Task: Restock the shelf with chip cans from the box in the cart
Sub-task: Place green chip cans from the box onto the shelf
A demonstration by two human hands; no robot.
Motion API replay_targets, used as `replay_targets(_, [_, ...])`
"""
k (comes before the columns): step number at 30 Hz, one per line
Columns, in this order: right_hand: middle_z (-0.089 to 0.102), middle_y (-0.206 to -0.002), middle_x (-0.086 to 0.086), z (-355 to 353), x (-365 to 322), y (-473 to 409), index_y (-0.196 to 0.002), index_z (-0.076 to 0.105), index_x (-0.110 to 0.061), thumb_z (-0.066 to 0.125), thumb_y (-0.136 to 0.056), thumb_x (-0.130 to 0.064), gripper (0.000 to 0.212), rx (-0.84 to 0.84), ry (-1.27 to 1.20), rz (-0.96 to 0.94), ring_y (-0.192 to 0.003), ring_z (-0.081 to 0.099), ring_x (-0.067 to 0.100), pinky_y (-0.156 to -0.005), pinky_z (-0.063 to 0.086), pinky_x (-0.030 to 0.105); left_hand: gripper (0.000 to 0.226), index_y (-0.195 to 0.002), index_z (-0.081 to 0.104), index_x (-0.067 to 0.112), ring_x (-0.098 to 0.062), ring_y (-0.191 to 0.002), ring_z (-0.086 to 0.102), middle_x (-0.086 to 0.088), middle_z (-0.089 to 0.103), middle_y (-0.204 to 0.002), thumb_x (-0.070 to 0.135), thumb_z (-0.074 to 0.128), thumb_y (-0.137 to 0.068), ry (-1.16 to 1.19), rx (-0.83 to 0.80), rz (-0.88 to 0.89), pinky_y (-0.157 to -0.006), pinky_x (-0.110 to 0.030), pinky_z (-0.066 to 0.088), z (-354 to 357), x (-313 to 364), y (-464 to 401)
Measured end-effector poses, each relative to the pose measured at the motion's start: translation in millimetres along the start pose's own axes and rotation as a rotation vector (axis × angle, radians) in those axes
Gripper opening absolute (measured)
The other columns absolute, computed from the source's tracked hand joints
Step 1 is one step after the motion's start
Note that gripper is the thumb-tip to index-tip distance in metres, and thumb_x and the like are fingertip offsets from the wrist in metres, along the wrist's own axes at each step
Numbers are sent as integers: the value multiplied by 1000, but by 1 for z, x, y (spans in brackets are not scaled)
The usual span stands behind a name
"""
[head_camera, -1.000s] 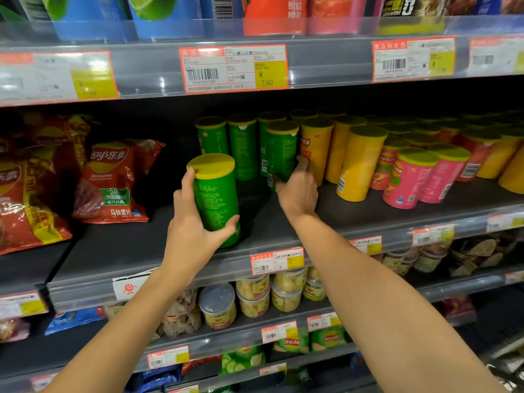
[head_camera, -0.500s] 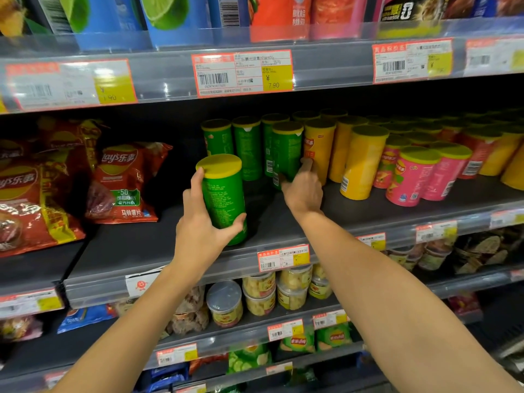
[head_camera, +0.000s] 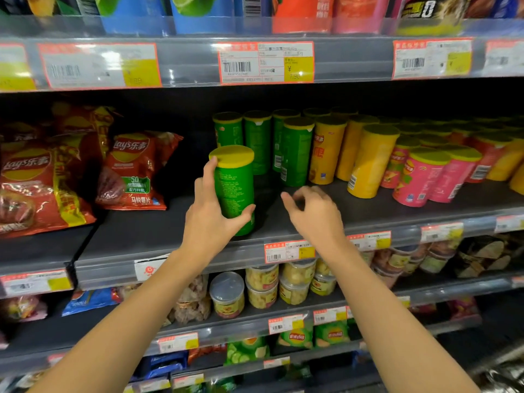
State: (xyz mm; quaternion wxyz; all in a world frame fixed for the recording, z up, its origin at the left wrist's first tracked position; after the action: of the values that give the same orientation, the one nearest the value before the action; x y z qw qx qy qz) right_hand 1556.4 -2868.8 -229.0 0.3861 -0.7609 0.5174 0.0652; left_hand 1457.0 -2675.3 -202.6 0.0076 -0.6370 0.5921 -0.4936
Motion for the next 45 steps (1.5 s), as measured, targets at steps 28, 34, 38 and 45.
replay_targets(28, [62, -71, 6, 12, 12, 42, -68, 64, -11, 40, -100, -23, 42, 487, 265, -410, -58, 56, 24, -51, 44, 35, 84, -155, 10, 27, -25, -68, 61, -5, 61, -82, 43, 62, -92, -137, -119, 20, -68, -37, 54, 68, -12, -89])
replay_targets(34, [59, -69, 5, 14, 11, 42, -67, 62, -11, 41, -97, -21, 38, 478, 270, -404, -57, 54, 24, -51, 42, 36, 84, -152, 7, 37, -27, -63, 65, -12, 68, -94, 42, 64, -91, -96, -167, -44, -63, -45, 58, 81, -21, -104])
replay_targets(38, [59, -69, 5, 13, 9, 42, -67, 62, -12, 45, -95, -20, 33, 477, 297, -402, -58, 54, 24, -52, 42, 36, 83, -149, 6, 42, -34, -85, 68, -15, 66, -111, 38, 65, -91, -44, -180, -58, -79, -48, 58, 85, -20, -109])
replay_targets(45, [59, -70, 5, 14, 7, 40, -67, 61, -13, 35, -101, -25, 45, 462, 300, -400, -58, 54, 23, -52, 43, 36, 84, -148, 2, 44, -33, -89, 68, -14, 65, -119, 38, 64, -92, -68, -188, -76, -84, -49, 56, 91, -20, -114])
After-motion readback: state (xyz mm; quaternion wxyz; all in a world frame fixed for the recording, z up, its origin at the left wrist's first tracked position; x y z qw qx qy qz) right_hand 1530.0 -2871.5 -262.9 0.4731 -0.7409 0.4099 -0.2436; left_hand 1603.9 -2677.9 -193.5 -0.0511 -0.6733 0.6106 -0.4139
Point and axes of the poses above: each hand's wrist, its own y-axis away from the middle knuckle, its own z-axis out of the palm, x = y × z, the point moved 5 cm from there along -y, towards the middle knuckle
